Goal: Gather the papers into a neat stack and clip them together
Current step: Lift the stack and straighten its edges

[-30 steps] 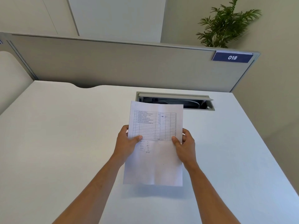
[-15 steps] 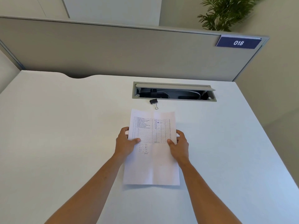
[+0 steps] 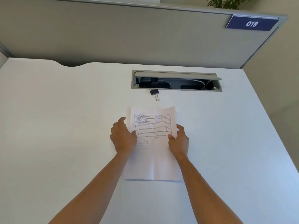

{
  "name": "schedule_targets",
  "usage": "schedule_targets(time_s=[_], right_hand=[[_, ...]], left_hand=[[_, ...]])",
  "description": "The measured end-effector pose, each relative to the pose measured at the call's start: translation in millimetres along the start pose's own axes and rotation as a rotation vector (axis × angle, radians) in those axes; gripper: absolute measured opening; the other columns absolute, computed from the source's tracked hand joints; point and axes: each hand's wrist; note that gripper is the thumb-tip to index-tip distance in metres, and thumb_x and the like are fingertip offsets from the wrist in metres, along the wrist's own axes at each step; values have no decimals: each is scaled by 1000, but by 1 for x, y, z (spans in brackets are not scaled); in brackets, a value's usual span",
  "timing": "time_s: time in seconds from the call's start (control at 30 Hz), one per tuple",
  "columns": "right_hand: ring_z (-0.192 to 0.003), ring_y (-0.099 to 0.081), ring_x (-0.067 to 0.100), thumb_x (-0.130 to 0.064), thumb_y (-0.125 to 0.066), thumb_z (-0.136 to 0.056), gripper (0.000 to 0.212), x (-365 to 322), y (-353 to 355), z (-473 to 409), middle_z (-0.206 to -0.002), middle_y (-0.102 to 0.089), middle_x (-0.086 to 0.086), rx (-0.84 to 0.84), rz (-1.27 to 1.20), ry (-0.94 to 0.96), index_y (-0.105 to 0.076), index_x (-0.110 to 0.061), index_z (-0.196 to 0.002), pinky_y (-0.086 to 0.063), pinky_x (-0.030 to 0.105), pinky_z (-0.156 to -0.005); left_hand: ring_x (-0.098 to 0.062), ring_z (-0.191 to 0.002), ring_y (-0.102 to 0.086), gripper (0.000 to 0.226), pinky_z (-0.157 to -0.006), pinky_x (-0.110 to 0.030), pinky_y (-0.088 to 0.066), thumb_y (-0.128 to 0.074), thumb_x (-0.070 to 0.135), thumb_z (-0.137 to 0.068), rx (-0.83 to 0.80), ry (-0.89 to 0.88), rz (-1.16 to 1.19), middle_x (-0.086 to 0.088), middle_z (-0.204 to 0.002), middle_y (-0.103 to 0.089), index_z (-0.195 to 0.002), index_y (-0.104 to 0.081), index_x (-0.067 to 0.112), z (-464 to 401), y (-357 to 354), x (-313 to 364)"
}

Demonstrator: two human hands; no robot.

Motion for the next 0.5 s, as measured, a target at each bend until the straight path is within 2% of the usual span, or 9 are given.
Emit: schedule_targets(time_s=[0.07, 0.17, 0.23, 0.3, 0.37, 0.5], right_hand=[[-108, -64, 27, -9, -60, -90, 48, 0, -1, 0, -121, -68, 5, 7, 23, -8, -45, -26, -132, -52, 42, -91], [-107, -64, 27, -9, -60, -89, 47, -2, -2, 0, -120, -69, 4, 23, 50, -4, -46, -25, -130, -53, 41, -89], [-106, -65, 27, -10, -60, -88, 46, -3, -2, 1, -119, -69, 3, 29, 59, -4, -46, -25, -129, -53, 42, -88], [-106, -65, 27, -12, -60, -88, 46, -2, -2, 1, -118, -69, 2, 26, 73, -8, -45, -26, -128, -53, 43, -87], [-107, -64, 27, -14, -61, -87, 45, -1, -2, 0, -118, -68, 2, 23, 96, -18, -45, -26, -128, -53, 43, -88], [-111, -61, 25, -17, -63, -87, 46, 1, -3, -4, -121, -66, 1, 23, 143, -44, -46, -26, -128, -52, 43, -89]], left_hand=[[-30, -116, -49, 57, -95, -42, -37, -74, 26, -82, 22, -164, -75, -9, -120, -58, -132, -50, 15, 7, -7, 8], [-27, -127, -44, 50, -106, -41, -29, -68, 42, -85, -109, -379, -162, -4, -130, -54, -128, -56, 20, 17, -26, 15], [-26, -139, -33, 52, -115, -50, -18, -61, 51, -87, -190, -472, -251, -3, -142, -46, -131, -54, 24, 23, -41, 19], [-27, -147, -18, 54, -117, -59, -5, -50, 57, -91, -253, -518, -334, -3, -154, -34, -137, -48, 28, 26, -54, 20], [-28, -150, -11, 57, -115, -64, 1, -39, 60, -94, -295, -535, -382, -3, -158, -28, -143, -41, 30, 27, -64, 17], [-28, -152, -5, 65, -113, -65, 12, -24, 64, -95, -314, -540, -457, -3, -162, -22, -150, -31, 30, 24, -75, 6]])
Point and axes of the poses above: each hand's wrist, its own z-axis away from the middle knuckle, its own y-axis out of the back of the hand, x = y × z
